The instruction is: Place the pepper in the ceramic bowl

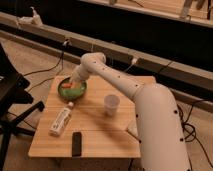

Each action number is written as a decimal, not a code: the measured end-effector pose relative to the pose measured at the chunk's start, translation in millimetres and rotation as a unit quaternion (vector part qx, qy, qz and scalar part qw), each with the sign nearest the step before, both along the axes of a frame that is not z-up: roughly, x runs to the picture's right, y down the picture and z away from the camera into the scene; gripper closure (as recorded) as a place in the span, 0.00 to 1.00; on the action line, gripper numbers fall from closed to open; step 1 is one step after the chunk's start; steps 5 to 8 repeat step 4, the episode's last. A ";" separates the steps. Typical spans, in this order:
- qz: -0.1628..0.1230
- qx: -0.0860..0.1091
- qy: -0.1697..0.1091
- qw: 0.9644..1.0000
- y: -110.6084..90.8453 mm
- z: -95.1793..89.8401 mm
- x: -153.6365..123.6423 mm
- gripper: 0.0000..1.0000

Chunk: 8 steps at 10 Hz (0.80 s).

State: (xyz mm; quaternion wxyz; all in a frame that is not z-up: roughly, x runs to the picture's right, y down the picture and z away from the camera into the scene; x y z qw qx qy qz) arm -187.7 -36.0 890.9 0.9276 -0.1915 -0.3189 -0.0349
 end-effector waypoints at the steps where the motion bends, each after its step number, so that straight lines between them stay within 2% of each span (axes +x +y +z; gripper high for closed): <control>1: 0.000 0.000 0.000 1.000 4.7 3.8 0.5 0.55; 8: 0.002 0.003 0.000 1.000 -0.7 1.2 1.6 0.55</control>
